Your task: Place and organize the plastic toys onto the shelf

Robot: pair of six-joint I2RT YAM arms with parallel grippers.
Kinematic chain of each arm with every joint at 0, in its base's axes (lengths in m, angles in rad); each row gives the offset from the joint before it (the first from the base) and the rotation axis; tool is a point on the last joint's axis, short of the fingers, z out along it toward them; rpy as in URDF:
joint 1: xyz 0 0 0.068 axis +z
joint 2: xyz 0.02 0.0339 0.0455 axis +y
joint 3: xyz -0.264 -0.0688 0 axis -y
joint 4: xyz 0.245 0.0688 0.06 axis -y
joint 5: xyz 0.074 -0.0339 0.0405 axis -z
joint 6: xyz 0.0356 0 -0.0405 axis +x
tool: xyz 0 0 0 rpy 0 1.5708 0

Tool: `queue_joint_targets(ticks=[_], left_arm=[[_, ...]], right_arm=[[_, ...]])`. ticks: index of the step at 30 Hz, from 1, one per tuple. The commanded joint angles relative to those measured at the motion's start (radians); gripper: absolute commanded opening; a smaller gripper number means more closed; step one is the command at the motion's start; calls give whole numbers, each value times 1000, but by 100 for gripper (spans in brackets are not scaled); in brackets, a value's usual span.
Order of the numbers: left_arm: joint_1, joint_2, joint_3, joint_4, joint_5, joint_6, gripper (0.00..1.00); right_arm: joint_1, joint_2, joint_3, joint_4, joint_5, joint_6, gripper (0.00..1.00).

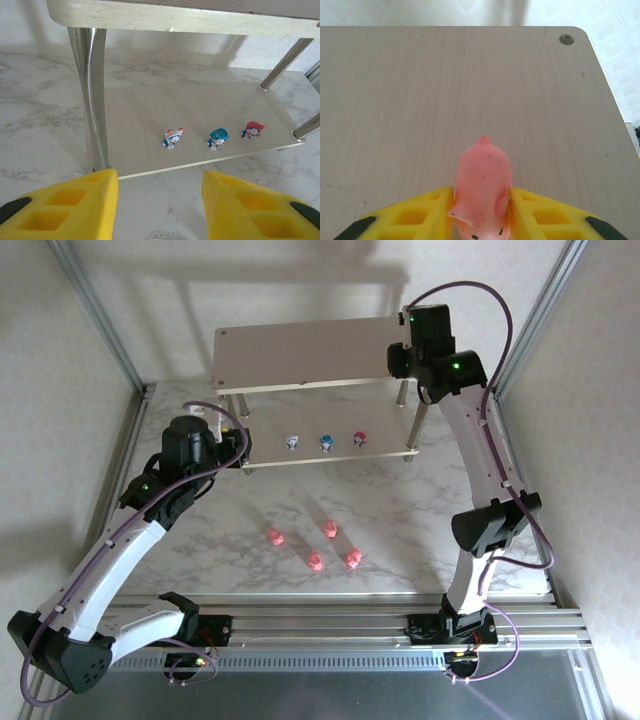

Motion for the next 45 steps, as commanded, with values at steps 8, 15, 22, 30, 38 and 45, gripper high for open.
queue_joint_targets(ticks=[8,15,22,30,38,45], left_arm=[[18,2,22,-12,-10,6,48],[18,7,20,-10,-5,5,48],[14,-27,-29,7,21,13,49],[-137,-104,-243,23,43,-78,50],[-427,-99,-527,119,-91,-342,49],[-448,-46,-641,150,-137,-562,49]], right_arm=[[-16,31,-10,-27,-38,23,43],[-20,-23,-58,21,-39,29,63],[-21,-122,-116,101,-33,34,75],[-21,-463,-351,215,51,25,81],[18,-712,-622,12,-113,155,77],[114,-835,-830,-25,-152,239,77]])
